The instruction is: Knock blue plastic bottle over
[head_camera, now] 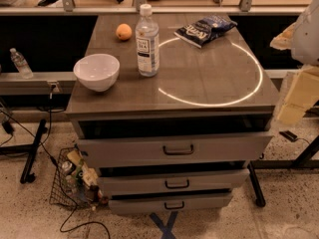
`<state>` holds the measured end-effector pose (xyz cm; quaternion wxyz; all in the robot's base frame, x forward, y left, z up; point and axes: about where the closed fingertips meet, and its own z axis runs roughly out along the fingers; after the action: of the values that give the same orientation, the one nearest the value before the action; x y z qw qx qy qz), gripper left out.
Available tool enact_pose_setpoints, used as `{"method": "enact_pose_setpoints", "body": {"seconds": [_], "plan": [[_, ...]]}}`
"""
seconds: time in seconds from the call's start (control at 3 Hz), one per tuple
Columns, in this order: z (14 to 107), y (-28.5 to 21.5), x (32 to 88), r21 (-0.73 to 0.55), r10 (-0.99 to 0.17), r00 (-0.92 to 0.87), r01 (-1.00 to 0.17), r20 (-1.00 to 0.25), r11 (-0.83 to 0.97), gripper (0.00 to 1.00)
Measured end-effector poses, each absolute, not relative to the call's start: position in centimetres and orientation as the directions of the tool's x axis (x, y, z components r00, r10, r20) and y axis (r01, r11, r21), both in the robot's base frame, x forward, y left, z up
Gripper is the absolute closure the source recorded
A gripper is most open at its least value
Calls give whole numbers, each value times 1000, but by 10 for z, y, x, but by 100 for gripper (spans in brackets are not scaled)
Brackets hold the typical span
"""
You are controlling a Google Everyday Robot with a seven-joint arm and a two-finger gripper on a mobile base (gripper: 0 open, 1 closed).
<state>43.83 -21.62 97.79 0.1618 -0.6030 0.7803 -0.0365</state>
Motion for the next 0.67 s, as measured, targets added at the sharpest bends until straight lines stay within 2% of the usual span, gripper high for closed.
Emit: {"method": "enact_pose_setpoints", "body": {"seconds": [0.33,0.67], "plan": [[978,-216,438,-252,-953,-220,-929,-208,270,0],[965,-202,464,-257,-946,-206,-928,-250,270,0]]}}
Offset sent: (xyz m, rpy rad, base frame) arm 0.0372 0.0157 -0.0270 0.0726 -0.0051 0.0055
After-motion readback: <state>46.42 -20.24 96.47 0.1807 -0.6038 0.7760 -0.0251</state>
